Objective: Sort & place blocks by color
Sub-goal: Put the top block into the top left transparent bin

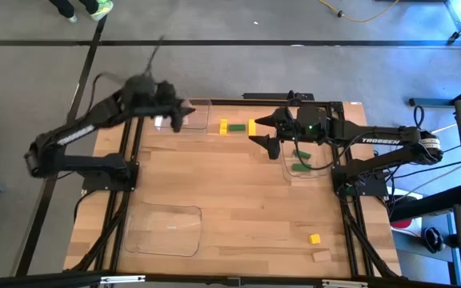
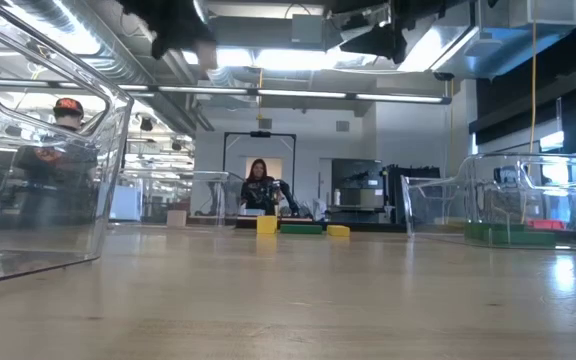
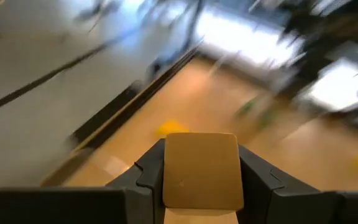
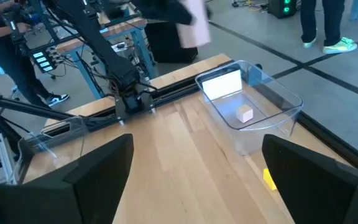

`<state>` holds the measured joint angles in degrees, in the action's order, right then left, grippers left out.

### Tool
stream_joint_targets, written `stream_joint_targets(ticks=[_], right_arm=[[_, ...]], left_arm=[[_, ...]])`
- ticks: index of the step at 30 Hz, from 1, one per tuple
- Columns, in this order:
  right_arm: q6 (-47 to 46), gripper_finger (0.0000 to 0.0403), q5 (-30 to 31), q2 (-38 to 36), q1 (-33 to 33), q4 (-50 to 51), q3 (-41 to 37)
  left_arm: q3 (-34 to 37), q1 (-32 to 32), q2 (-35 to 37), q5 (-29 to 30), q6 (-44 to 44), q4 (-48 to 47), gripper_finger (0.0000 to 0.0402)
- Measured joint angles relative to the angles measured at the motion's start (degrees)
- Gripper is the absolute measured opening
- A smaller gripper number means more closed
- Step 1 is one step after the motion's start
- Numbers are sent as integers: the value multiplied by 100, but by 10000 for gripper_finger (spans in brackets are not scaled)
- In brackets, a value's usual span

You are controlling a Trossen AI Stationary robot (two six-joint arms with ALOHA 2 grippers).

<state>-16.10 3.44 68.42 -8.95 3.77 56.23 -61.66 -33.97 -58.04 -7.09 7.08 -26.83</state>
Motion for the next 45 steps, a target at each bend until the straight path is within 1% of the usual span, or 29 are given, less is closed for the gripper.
stream_joint_targets(ticks=[2, 4, 6, 8, 10, 12, 16, 21, 26, 30, 34, 38, 45], right_arm=[[1, 357, 1, 0, -26, 0, 0], [-12, 357, 1, 0, -51, 25, 0], [-13, 357, 1, 0, -62, 71, 0], [-14, 357, 1, 0, -62, 151, 0], [-41, 357, 3, 2, -62, 171, 0], [-100, 357, 1, 2, -62, 184, 0], [-164, 357, 5, 4, -62, 199, 0], [-210, 357, 116, 4, -62, 199, 0], [-352, 357, 160, 4, -62, 197, 0], [-356, 357, 160, 4, -62, 197, 0], [-339, 357, 282, 4, -64, 195, 0], [-339, 357, 302, 5, -64, 195, 0], [-339, 357, 302, 7, -64, 192, 0]], left_arm=[[-727, -320, -581, 169, -511, -926, 117], [-1396, -630, -1212, 201, -913, -1658, 117], [-1870, -909, -1887, 232, -1260, -2473, 117], [-2150, -1131, -2501, 449, -1553, -3018, 117], [-2267, -1364, -2973, 731, -1803, -3384, 117], [-2211, -1607, -3382, 911, -2026, -3646, 117], [-1920, -1921, -4026, 938, -2182, -3682, 117], [-1754, -2018, -4524, 953, -2532, -3431, 117], [-1754, -1931, -4768, 1112, -2575, -2991, 117], [-1754, -1878, -4907, 1279, -2617, -3093, 117], [-1748, -1846, -5017, 1516, -2631, -3216, 117], [-1699, -1838, -5105, 1532, -2665, -3296, 117], [-1412, -1691, -5183, 1519, -2858, -3293, 117]])
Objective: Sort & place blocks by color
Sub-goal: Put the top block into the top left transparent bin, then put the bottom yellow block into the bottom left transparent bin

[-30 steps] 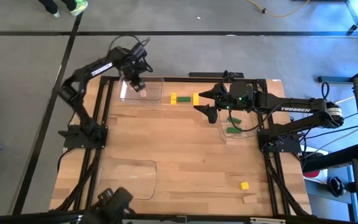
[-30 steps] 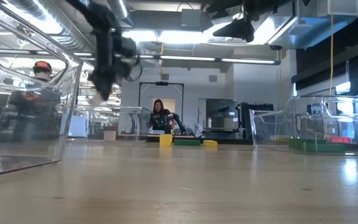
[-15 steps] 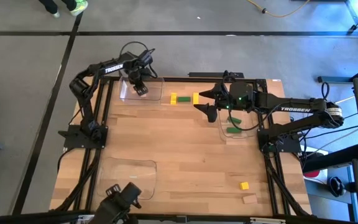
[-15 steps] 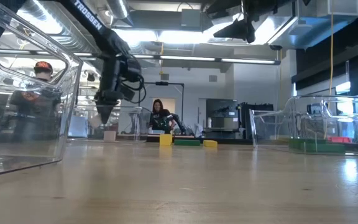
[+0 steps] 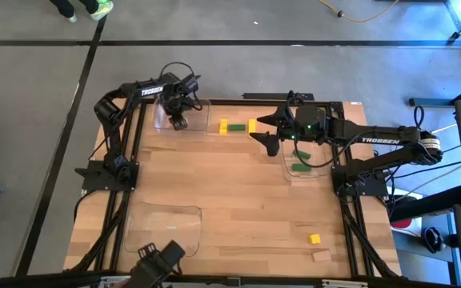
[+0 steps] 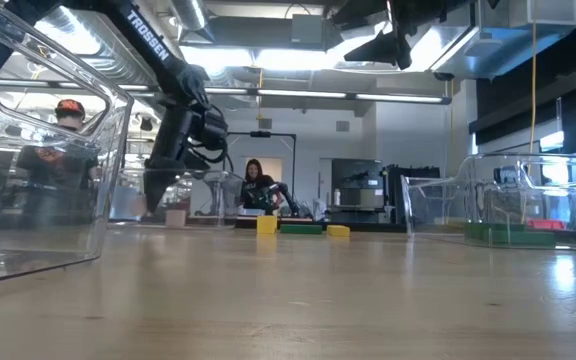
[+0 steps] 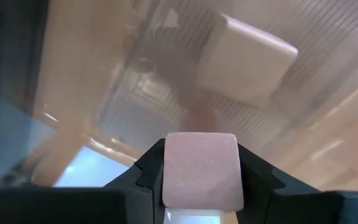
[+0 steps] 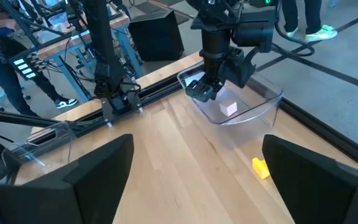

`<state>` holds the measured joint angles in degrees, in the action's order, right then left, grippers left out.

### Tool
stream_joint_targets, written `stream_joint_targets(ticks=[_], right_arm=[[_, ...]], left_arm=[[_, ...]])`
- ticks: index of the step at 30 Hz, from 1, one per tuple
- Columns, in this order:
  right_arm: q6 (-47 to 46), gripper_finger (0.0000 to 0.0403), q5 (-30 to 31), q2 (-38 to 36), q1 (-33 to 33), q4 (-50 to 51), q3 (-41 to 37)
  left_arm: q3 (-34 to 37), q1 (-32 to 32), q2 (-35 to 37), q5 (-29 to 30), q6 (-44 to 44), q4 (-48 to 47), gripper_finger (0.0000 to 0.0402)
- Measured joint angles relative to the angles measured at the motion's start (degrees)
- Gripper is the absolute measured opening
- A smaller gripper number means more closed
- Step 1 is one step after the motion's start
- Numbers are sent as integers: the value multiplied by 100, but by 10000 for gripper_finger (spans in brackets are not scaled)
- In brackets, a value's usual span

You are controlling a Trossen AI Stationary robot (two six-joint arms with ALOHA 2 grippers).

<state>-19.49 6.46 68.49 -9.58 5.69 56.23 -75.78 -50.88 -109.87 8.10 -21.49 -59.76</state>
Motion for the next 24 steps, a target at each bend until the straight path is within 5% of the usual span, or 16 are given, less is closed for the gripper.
stream_joint_targets(ticks=[9, 17, 24], right_arm=[[1, 357, 4, 0, 1, -7, 0], [2, 357, 4, 2, 0, -7, 0], [9, 357, 2, 2, 0, -9, 0]], left_arm=[[42, 112, -13, 195, -7, 136, 121], [42, 158, -10, 332, 11, 98, 220], [-434, 139, -3, 313, 0, -561, 242]])
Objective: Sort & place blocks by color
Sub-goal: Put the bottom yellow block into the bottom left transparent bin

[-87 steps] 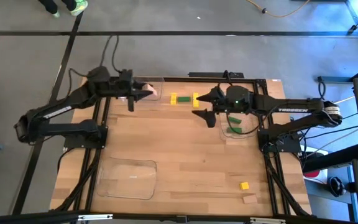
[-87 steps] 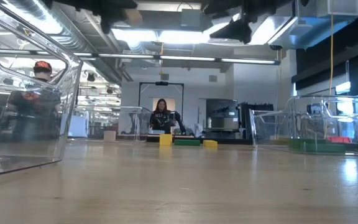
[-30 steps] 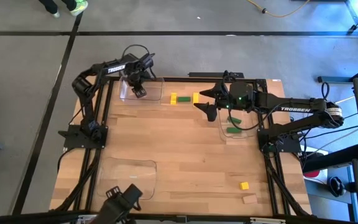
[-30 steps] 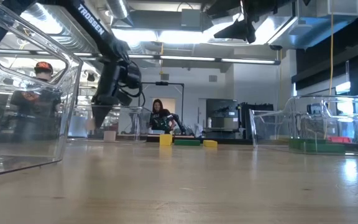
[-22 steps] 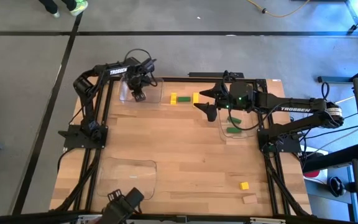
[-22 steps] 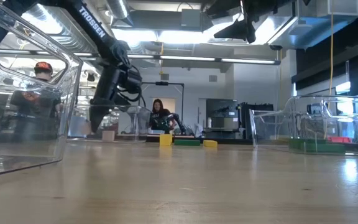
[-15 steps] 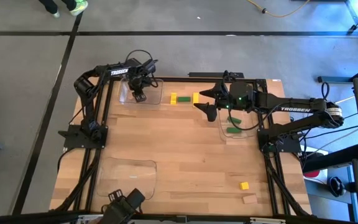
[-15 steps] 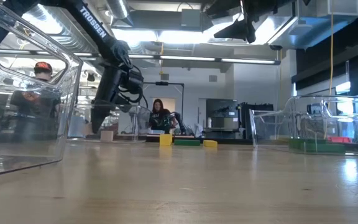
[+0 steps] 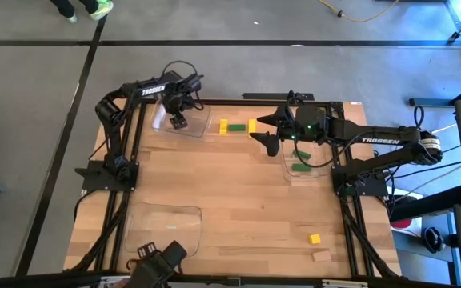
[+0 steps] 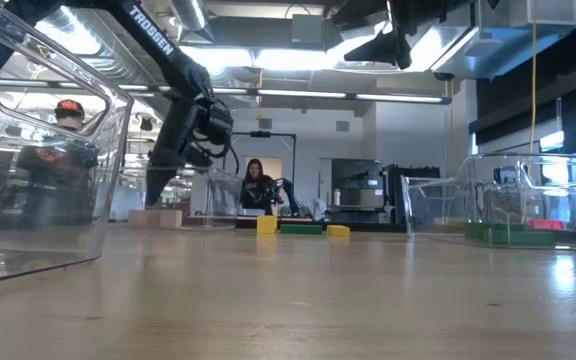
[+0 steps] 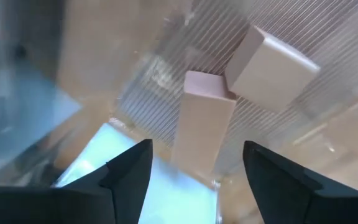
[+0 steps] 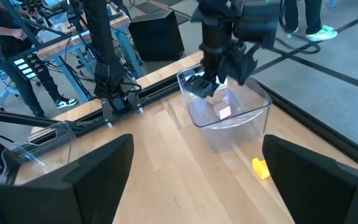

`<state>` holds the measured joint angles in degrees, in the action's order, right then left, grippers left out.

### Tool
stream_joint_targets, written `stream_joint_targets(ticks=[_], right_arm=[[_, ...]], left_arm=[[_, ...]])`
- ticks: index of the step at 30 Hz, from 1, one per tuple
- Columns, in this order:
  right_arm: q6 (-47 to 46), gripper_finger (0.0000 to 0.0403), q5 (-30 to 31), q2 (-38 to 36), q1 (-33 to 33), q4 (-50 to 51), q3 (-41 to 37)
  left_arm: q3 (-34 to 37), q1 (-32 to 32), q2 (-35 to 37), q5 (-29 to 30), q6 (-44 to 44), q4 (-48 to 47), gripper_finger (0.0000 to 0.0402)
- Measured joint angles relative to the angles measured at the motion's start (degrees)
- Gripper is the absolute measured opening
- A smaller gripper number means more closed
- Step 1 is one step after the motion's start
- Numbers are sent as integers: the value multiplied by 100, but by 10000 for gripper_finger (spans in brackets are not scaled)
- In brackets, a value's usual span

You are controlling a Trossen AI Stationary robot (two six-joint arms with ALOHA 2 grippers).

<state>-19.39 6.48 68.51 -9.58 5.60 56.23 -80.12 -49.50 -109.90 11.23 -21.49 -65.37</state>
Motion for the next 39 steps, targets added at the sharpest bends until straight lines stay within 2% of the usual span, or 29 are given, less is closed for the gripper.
stream_joint_targets(ticks=[3, 6, 11, 15, 19, 25, 27, 31, 34, 39], right_arm=[[19, 357, 0, 0, 2, -4, 0], [40, 357, 1, 0, 0, -9, 0], [55, 357, 2, 0, 0, -35, 2], [194, 357, 0, 0, 0, -45, 2], [196, 357, 0, 0, 0, -56, 2], [194, 357, 0, 0, 0, -129, 2], [194, 357, 0, 0, 0, -195, 4], [200, 357, 0, 0, 0, -242, 4], [207, 357, -2, 0, 2, -249, 4], [207, 357, -2, 0, 2, -283, 4]], left_arm=[[-522, 0, 4, -89, 45, -383, 241], [-1078, -2, 134, -434, 200, -531, 241], [-1689, -9, 754, -1922, 892, -176, 241], [-1470, 114, 1779, -3109, 1577, 655, 241], [-680, 525, 3084, -3705, 2039, 1784, 241], [1281, 1624, 5136, -3627, 2884, 4279, 241], [1932, 2066, 5696, -3291, 3153, 5051, 241], [2981, 2797, 6425, -2255, 3354, 6384, 241], [3384, 3037, 6725, -1815, 3344, 7012, 241], [3474, 3082, 6800, -1779, 3480, 7109, 241]])
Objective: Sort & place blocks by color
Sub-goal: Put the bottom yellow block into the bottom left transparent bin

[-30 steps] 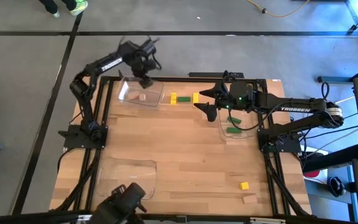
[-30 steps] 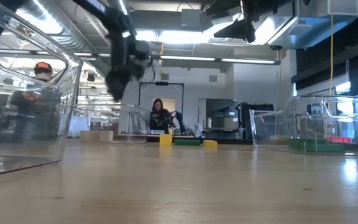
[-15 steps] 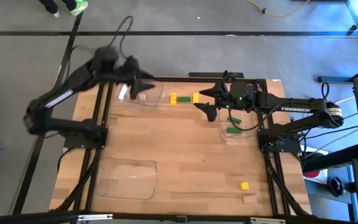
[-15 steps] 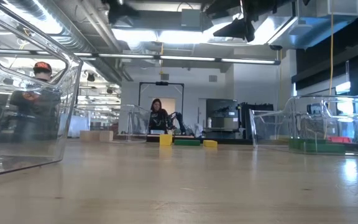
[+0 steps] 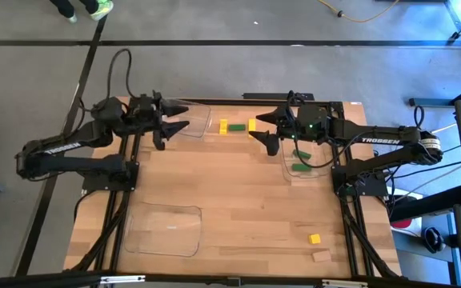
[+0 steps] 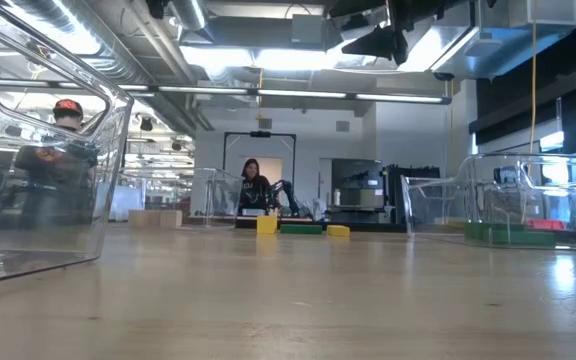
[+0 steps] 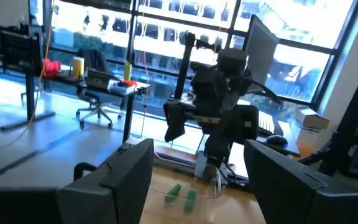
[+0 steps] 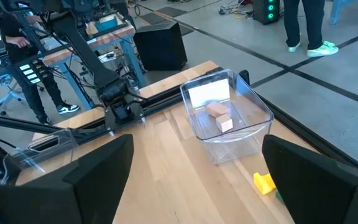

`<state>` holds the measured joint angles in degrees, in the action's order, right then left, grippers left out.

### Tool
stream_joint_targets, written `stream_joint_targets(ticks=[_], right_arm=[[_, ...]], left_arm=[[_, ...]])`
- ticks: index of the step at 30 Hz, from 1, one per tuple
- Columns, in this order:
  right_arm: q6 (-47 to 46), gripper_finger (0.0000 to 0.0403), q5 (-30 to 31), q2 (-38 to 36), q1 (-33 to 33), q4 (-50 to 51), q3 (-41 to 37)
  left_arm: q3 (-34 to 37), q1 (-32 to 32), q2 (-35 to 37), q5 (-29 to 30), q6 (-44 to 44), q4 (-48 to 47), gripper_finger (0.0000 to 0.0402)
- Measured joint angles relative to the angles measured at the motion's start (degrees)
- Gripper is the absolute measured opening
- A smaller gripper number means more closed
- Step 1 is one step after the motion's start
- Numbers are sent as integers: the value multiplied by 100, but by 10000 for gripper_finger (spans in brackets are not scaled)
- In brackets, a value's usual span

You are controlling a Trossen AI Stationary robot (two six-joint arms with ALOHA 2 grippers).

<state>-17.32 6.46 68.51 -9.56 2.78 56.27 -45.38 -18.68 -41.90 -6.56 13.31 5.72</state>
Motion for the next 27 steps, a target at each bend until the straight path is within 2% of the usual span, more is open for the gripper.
stream_joint_targets(ticks=[9, 12, 15, 17, 22, 24, 27], right_arm=[[-132, 357, -65, 0, 0, -35, 0], [-453, 357, -722, 0, -2, 316, 170], [-495, 357, -1337, -4, 193, 1507, 673], [-480, 357, -1512, -4, 451, 2722, 1102], [-737, 357, -1443, 10, 1505, 5391, 1907], [-1043, 357, -1418, 15, 2052, 6060, 1967], [-1567, 357, -1413, 16, 2924, 6526, 1821]], left_arm=[[-1, 0, -49, 5, 8, 13, 241], [1, -2, -66, 8, 17, -27, 241], [1, -2, -58, 8, 23, 8, 241], [1, -2, -62, 8, 25, 2, 241], [1, -2, -60, 8, 25, 2, 241], [1, -4, -60, 9, 28, 2, 241], [1, -4, -60, 8, 28, 2, 241]])
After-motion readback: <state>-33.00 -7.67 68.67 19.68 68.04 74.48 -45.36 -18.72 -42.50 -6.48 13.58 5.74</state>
